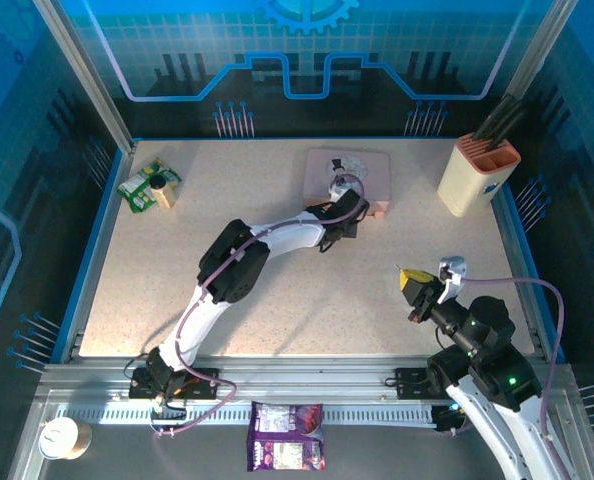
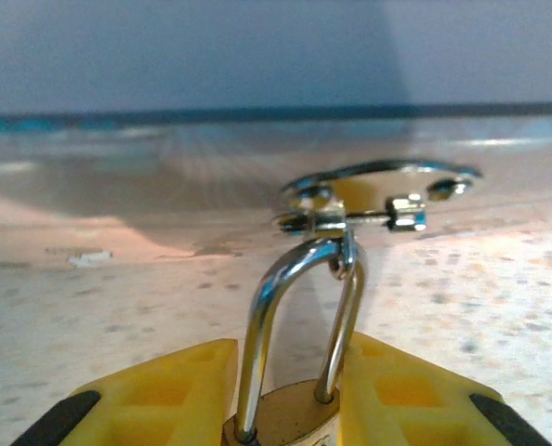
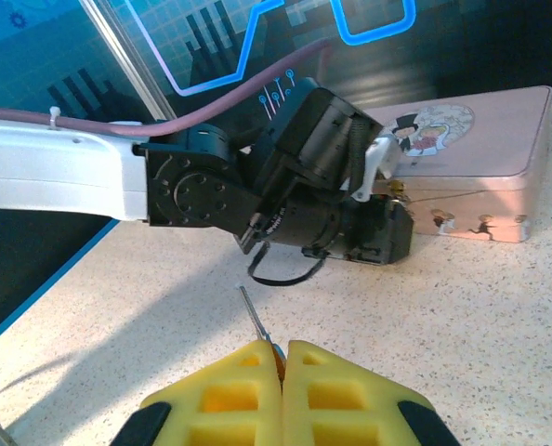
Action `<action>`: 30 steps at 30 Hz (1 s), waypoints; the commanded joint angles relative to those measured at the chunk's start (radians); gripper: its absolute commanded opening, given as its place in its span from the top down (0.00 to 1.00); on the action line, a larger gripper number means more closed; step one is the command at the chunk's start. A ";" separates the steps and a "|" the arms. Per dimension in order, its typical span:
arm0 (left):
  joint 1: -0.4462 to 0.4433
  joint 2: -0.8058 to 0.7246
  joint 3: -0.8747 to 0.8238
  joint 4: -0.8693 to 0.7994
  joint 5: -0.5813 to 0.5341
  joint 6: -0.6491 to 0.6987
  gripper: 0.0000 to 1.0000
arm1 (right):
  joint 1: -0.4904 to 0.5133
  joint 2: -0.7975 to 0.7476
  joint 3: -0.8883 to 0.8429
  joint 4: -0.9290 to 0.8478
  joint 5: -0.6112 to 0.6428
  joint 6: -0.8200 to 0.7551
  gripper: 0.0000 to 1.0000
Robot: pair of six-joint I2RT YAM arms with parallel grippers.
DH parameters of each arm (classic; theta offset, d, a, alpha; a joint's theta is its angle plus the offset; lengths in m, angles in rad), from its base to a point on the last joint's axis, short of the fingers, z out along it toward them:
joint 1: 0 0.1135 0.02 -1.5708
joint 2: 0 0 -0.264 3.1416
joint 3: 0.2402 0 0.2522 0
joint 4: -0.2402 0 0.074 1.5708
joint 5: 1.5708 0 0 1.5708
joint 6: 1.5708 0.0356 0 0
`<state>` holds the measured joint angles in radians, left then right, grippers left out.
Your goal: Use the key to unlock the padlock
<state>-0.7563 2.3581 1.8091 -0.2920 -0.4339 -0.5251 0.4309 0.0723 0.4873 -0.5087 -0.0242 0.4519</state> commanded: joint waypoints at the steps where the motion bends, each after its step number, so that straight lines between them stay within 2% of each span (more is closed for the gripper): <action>1: 0.040 -0.071 -0.101 0.014 -0.052 -0.021 0.75 | -0.011 0.009 -0.009 0.036 -0.022 0.032 1.00; 16: 0.144 -0.294 -0.479 0.137 -0.078 -0.070 0.79 | -0.011 0.124 -0.001 0.082 -0.038 0.083 1.00; 24: 0.159 -0.450 -0.729 0.186 -0.074 -0.076 0.80 | -0.009 0.217 0.008 0.124 -0.073 0.097 1.00; 30: 0.159 -0.577 -0.911 0.169 -0.055 -0.118 0.81 | 0.008 0.347 0.031 0.113 -0.085 0.074 1.00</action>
<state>-0.6086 1.8278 0.9813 -0.0387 -0.4740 -0.6037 0.4316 0.3847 0.4866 -0.4168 -0.0895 0.5346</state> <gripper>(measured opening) 0.240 0.064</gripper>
